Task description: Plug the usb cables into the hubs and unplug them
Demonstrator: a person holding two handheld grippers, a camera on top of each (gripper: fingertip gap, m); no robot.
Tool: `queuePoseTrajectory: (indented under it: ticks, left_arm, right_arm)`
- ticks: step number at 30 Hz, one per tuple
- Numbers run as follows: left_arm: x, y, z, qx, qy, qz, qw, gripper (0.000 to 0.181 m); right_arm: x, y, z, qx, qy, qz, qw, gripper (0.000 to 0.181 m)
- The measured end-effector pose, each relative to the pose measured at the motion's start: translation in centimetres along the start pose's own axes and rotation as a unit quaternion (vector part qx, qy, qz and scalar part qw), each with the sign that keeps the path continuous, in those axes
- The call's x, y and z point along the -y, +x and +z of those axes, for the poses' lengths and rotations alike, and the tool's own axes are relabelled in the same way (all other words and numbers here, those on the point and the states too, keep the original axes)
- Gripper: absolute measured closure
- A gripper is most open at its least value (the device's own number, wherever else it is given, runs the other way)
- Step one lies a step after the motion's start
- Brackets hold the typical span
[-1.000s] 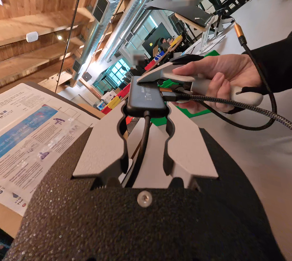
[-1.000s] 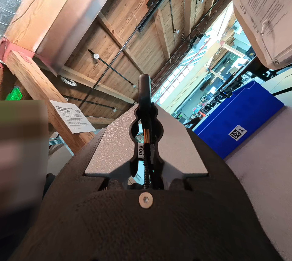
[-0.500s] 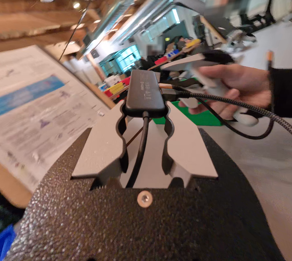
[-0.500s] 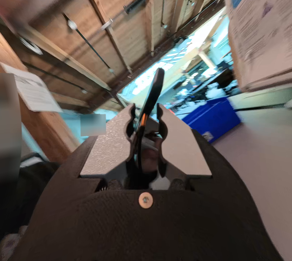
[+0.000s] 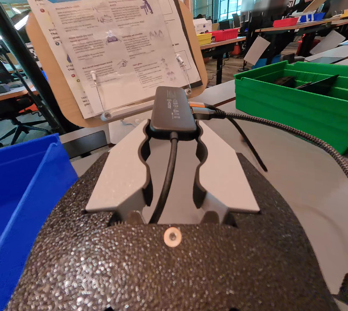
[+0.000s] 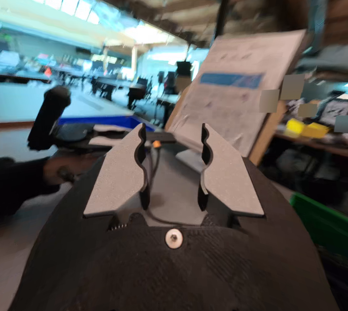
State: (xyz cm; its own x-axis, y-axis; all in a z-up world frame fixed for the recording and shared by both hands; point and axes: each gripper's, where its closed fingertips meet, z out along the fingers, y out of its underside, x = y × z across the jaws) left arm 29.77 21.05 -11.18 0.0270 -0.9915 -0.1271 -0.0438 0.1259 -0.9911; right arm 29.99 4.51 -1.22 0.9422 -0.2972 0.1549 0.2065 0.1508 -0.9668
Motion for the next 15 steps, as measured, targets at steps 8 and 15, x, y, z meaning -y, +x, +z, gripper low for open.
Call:
queuePoseTrajectory:
  ticks: [8, 15]
  left_arm:
    - [-1.4, 3.4, 0.5, -0.059, 0.01, -0.04, 0.997, 0.136]
    - [-2.1, 4.0, 0.5, -0.071, 0.013, -0.045, 0.996, 0.136]
  right_arm:
    - [-10.9, -3.7, 4.7, 0.039, -0.142, -0.01, 0.989, 0.144]
    - [-12.7, -4.6, 5.5, 0.054, -0.13, 0.039, 0.989, 0.163]
